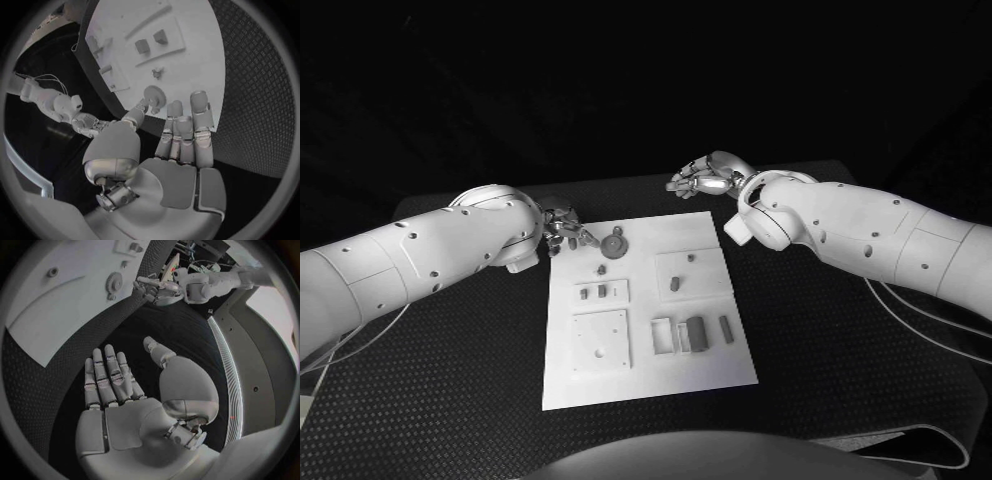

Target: Assemble the parts on the task board

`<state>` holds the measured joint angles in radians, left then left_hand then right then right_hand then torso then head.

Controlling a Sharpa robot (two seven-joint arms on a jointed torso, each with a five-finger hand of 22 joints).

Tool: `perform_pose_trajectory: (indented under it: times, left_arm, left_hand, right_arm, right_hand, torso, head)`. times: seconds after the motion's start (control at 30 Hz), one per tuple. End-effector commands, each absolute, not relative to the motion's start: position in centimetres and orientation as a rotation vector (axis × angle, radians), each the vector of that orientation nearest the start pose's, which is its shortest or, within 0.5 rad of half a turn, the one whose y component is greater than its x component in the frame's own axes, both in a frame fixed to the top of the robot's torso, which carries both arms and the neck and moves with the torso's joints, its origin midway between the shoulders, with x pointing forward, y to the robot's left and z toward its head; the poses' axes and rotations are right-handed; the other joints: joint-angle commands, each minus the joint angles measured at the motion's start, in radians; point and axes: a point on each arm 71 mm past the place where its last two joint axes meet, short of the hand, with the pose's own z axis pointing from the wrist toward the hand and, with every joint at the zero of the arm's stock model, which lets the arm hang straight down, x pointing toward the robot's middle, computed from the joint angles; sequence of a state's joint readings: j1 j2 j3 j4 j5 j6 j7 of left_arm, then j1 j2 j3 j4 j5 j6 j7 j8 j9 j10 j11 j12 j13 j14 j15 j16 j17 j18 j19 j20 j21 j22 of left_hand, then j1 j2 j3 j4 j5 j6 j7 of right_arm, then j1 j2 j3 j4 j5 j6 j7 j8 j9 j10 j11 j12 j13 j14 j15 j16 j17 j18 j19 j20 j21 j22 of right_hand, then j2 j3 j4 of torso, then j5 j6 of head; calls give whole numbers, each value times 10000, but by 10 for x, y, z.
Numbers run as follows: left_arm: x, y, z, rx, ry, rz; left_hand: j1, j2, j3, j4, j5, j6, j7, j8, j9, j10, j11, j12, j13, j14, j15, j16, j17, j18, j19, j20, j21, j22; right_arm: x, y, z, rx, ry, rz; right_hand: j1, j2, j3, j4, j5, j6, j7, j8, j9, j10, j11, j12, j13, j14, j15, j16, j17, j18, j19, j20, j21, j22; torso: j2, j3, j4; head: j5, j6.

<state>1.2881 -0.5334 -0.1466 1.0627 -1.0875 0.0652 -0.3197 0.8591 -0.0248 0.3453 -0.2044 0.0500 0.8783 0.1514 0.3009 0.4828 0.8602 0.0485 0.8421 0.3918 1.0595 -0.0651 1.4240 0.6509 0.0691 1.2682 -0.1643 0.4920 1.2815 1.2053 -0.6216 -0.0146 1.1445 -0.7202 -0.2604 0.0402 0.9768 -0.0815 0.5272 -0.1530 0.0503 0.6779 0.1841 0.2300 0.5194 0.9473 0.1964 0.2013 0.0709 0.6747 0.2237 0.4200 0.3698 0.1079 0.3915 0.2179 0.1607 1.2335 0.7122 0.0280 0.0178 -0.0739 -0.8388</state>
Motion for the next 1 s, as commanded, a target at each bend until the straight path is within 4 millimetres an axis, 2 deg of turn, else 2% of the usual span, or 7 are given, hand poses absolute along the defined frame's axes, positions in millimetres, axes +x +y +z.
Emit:
perform_pose_trajectory:
  times: [0.03, 0.23, 0.4, 0.53, 0.7, 1.0]
  left_arm:
    - [560, 186, -231, -941, 22271, -2283]
    - [561, 169, -232, -685, 22265, -2110]
    - [560, 159, -233, -262, 22462, -1856]
    - [559, 153, -235, 544, 22620, -1293]
    - [557, 147, -239, 829, 22641, -1152]
    - [555, 142, -242, 1083, 22775, -1195]
  left_hand:
    - [21, -62, 8, -108, 23, 6, 100, -28, -27, 408, 58, -789, -438, 210, 106, -136, -124, 629, 148, 106, -118, -93]
    - [-71, -176, 24, -173, 14, 156, 28, 70, -17, 1122, -6, -1525, -743, 375, 28, -233, -224, 619, 295, 72, -248, -141]
    - [-98, -336, 117, -254, 21, 106, 63, 67, -31, 1386, 51, -2372, -1041, 519, 61, -418, -360, 619, 381, 82, -392, -200]
    - [-297, -471, 135, -179, -1, 89, 67, 83, -25, 1644, 60, -2863, -1176, 666, 63, -550, -435, 633, 468, 87, -490, -252]
    - [-448, -479, 150, -90, -4, 136, 47, 128, -3, 1823, 40, -3096, -1215, 718, 55, -588, -446, 640, 511, 85, -528, -254]
    - [-482, -427, 191, -114, -5, 393, -60, 304, 85, 2088, -18, -3382, -1212, 788, 0, -603, -433, 633, 577, 52, -550, -209]
  right_arm:
    - [554, -200, -203, 5570, 17450, 9773]
    - [554, -199, -203, 5559, 17468, 9797]
    - [554, -198, -203, 5543, 17481, 9824]
    - [554, -198, -203, 5539, 17472, 9830]
    - [554, -196, -203, 5526, 17474, 9853]
    - [555, -195, -203, 5516, 17476, 9870]
  right_hand:
    - [-50, -21, 4, 69, -18, -94, 647, 35, -10, 48, -12, -67, -11, 73, 12, -49, -3, 26, 94, 4, -67, 17]
    - [-50, -21, 3, 69, -18, -93, 647, 36, -11, 48, -12, -68, -11, 73, 12, -49, -3, 26, 95, 4, -70, 19]
    - [-50, -21, 3, 69, -18, -93, 647, 37, -12, 49, -12, -67, -11, 73, 12, -50, -3, 27, 96, 5, -73, 21]
    - [-50, -19, 3, 71, -18, -93, 647, 38, -13, 49, -12, -67, -11, 73, 12, -50, -3, 27, 97, 5, -74, 22]
    - [-50, -17, 3, 72, -18, -93, 647, 39, -14, 49, -12, -68, -11, 73, 12, -50, -3, 28, 97, 5, -77, 24]
    - [-50, -14, 3, 73, -18, -93, 647, 41, -15, 50, -12, -68, -10, 74, 12, -50, -2, 29, 99, 6, -80, 27]
  torso:
    - [2, -7, 6]
    - [5, -3, 13]
    - [6, -9, 11]
    - [2, -11, 13]
    - [6, -17, 33]
    - [1, -23, 19]
  head:
    - [-15, 9]
    - [2, 4]
    - [15, 13]
    - [5, -3]
    - [3, -6]
    - [-1, -34]
